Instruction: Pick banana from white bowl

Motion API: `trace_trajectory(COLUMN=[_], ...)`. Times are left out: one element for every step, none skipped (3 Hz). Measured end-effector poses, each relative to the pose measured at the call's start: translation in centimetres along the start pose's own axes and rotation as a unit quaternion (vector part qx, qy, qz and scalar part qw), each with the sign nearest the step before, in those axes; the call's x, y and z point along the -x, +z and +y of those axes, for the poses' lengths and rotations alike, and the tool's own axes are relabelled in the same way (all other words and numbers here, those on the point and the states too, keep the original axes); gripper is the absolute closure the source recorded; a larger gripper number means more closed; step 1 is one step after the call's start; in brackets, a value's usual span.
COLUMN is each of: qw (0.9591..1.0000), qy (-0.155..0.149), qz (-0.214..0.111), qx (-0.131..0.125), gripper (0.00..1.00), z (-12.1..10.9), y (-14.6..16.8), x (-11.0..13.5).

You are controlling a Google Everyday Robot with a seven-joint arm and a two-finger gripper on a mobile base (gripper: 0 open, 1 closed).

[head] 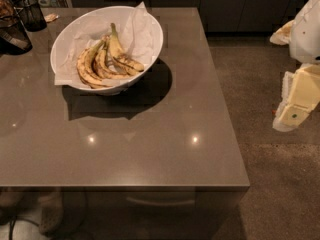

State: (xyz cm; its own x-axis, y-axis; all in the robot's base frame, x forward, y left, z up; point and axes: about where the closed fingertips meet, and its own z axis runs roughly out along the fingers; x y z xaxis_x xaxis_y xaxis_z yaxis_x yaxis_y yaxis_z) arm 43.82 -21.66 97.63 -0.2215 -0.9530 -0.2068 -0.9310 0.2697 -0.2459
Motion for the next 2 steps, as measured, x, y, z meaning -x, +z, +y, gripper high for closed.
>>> trace_trajectory(qw=[1.0000,0.9996], qy=[0.000,0.021], qz=[0.000,0.004], qx=[-0.001,0.020], gripper=[0.00,0.00], z=[-0.1,-0.8], y=[-0.1,0.3], x=[0.2,2.0])
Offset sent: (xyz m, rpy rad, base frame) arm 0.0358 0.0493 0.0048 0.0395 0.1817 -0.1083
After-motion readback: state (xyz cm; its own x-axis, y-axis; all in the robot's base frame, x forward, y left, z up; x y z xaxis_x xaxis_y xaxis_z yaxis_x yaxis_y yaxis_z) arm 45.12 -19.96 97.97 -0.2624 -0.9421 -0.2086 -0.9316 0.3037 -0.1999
